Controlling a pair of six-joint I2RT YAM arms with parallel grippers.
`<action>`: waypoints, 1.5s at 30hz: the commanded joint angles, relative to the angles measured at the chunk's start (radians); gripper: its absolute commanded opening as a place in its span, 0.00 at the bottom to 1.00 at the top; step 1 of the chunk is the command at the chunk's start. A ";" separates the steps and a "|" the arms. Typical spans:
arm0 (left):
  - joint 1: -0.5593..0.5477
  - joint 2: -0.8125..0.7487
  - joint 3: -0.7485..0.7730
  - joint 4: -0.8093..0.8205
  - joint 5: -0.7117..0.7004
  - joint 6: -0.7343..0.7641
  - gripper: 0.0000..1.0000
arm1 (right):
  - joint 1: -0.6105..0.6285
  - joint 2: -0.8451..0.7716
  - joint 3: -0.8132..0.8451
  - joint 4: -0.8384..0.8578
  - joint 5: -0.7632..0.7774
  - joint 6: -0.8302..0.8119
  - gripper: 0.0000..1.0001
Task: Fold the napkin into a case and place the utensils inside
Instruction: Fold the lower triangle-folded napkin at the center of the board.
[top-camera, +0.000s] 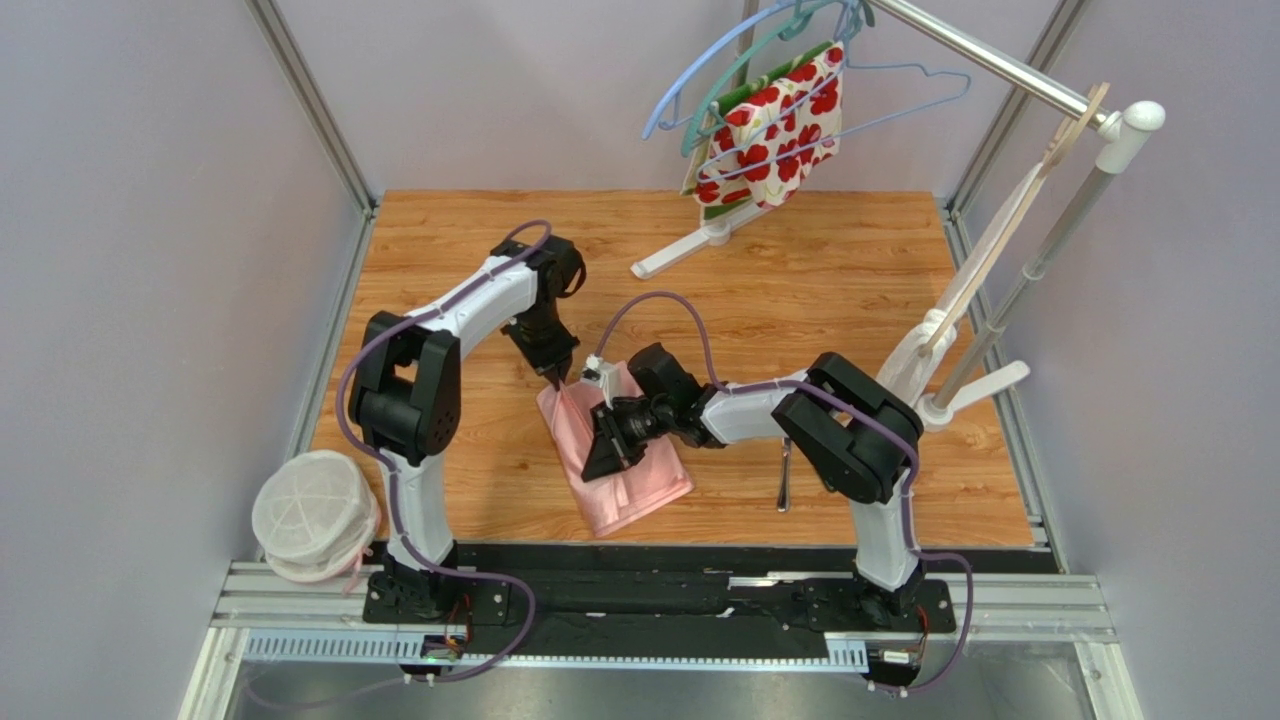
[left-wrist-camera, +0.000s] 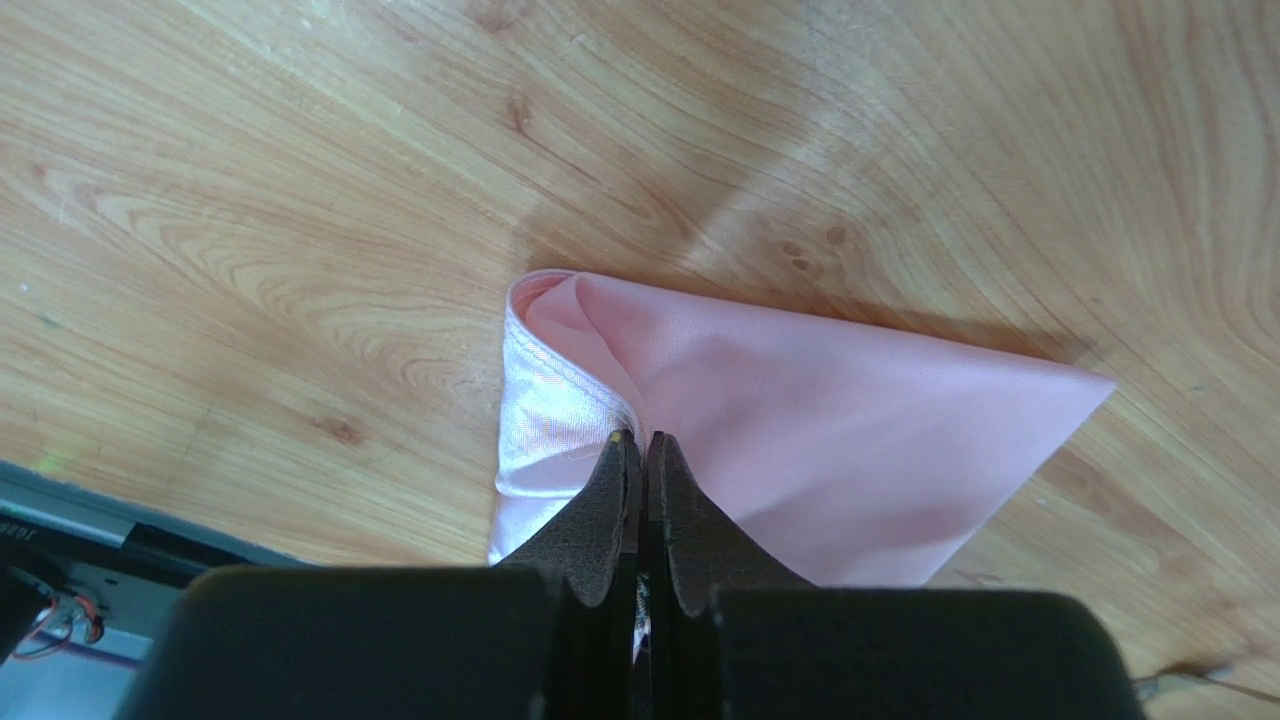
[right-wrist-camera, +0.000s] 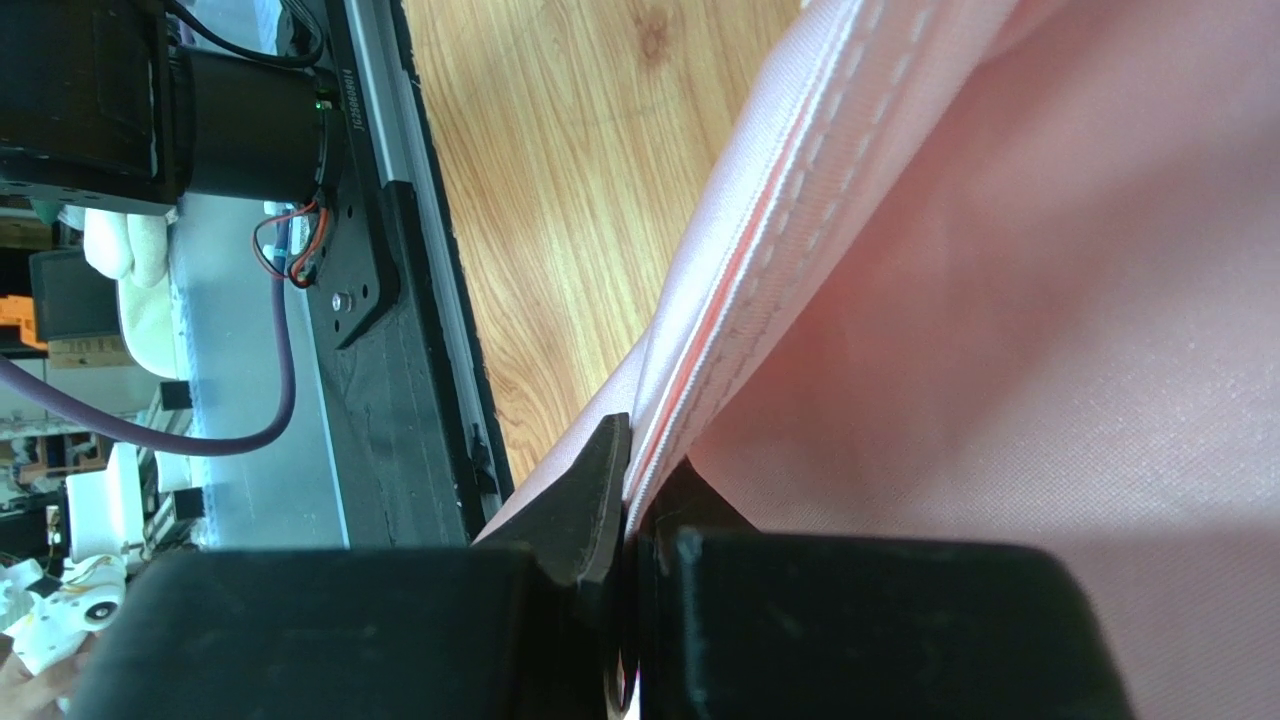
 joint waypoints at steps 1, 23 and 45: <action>0.002 0.027 0.081 0.059 -0.190 -0.071 0.00 | 0.017 0.018 -0.055 -0.030 -0.109 0.036 0.00; -0.037 0.126 0.161 0.015 -0.250 -0.075 0.00 | -0.055 -0.160 -0.032 -0.353 -0.003 0.073 0.43; -0.108 0.168 0.212 0.007 -0.278 -0.019 0.00 | -0.190 -0.096 0.074 -0.451 0.179 0.056 0.27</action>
